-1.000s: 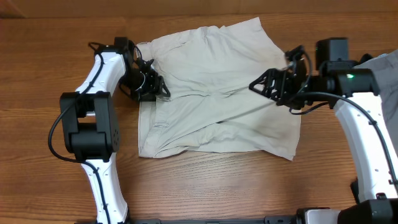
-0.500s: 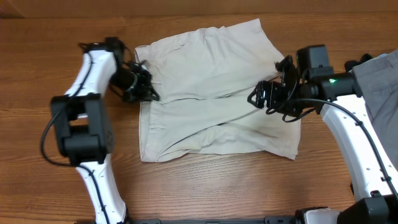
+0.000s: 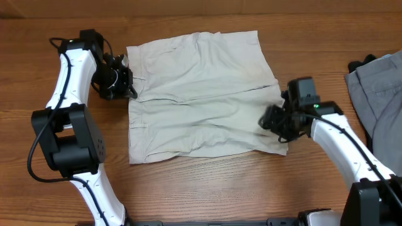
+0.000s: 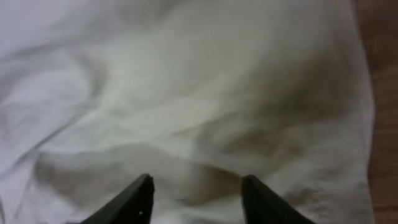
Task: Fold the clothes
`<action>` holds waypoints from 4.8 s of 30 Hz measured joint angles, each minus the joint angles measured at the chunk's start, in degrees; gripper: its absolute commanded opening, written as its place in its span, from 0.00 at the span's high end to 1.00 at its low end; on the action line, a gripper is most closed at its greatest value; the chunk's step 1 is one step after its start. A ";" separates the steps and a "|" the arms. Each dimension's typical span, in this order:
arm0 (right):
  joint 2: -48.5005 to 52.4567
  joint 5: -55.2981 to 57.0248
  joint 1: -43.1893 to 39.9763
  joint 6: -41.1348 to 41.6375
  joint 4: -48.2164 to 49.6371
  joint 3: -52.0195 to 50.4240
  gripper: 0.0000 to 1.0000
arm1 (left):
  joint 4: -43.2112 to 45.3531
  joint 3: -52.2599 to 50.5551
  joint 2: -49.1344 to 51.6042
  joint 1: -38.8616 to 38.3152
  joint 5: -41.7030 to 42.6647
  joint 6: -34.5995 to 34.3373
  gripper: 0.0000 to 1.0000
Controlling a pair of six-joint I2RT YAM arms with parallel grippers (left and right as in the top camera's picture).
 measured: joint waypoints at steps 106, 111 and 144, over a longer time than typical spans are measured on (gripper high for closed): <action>-1.75 -5.40 -21.42 -6.93 -4.81 -11.41 0.28 | 6.05 -41.51 -18.32 -3.93 -1.31 -13.51 0.02; -1.75 -5.42 -21.40 -7.08 -4.52 -11.41 0.27 | 11.45 -48.02 -18.67 -3.93 -0.94 -18.60 0.42; -1.73 -17.07 -20.15 -12.44 22.10 -11.21 0.14 | 13.68 -51.78 -19.98 35.10 0.66 -13.11 0.14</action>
